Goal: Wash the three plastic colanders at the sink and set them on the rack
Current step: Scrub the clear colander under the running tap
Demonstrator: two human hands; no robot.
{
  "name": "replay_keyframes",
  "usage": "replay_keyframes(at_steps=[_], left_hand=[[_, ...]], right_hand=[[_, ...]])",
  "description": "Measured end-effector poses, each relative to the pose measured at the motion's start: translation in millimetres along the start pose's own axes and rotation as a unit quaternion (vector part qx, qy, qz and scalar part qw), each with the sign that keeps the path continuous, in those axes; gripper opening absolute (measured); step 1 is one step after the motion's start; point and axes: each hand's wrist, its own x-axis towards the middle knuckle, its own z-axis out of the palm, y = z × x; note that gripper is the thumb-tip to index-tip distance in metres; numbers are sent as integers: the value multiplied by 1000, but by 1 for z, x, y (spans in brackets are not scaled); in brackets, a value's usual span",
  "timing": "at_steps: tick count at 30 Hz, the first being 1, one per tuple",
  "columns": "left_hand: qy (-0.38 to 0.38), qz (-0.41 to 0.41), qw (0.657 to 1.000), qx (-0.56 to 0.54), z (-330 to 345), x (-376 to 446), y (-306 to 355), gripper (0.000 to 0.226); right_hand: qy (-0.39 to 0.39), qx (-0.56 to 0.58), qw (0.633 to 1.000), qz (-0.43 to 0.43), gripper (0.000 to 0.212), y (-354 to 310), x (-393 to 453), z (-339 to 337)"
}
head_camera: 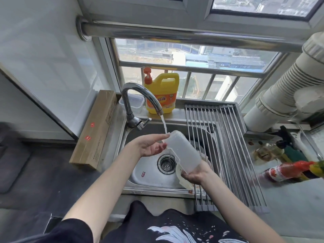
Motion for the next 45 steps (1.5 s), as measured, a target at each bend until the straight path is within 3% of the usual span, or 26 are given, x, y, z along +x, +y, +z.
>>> replay_keyframes(at_steps=[3, 5, 9, 13, 16, 20, 24, 25, 28, 32, 34, 37, 40, 43, 45], left_hand=[[73, 50, 990, 111, 7, 0, -1, 40], [74, 95, 978, 169, 9, -2, -2, 57], [-41, 114, 967, 223, 0, -4, -5, 89], [-122, 135, 943, 279, -7, -8, -5, 87], [-79, 127, 917, 370, -5, -13, -8, 70], [22, 107, 887, 448, -5, -7, -22, 41], [9, 165, 901, 401, 7, -3, -32, 41], [14, 169, 895, 413, 8, -1, -33, 42], [17, 139, 874, 466, 7, 6, -39, 37], [27, 138, 899, 414, 9, 9, -38, 45], [24, 123, 926, 357, 14, 13, -34, 62], [16, 145, 957, 252, 27, 27, -27, 81], [57, 176, 945, 269, 48, 46, -21, 86], [135, 231, 905, 332, 70, 74, -12, 69], [159, 254, 904, 304, 88, 94, -2, 44]], right_hand=[[-37, -37, 999, -7, 29, 4, 14, -4], [-51, -56, 997, -4, 36, 3, 20, -8], [-45, -112, 990, -68, 64, -19, 26, -14], [-166, -141, 963, -160, 76, -39, 14, -7], [-181, -221, 902, -324, 83, -40, 3, -1], [-72, -329, 817, -468, 97, -30, -11, -3], [0, -417, 656, -629, 57, -18, -13, -13], [10, -440, 636, -634, 50, -16, -12, -17], [-5, -470, 674, -570, 36, -15, -6, -27], [35, -440, 678, -588, 48, -21, -16, -18], [90, -417, 684, -591, 44, -29, -19, -10], [188, -384, 732, -531, 34, -52, -9, -3], [256, -382, 749, -478, 38, -70, -2, 0], [315, -350, 744, -474, 41, -91, -2, 9], [312, -331, 751, -479, 38, -110, 3, 15]])
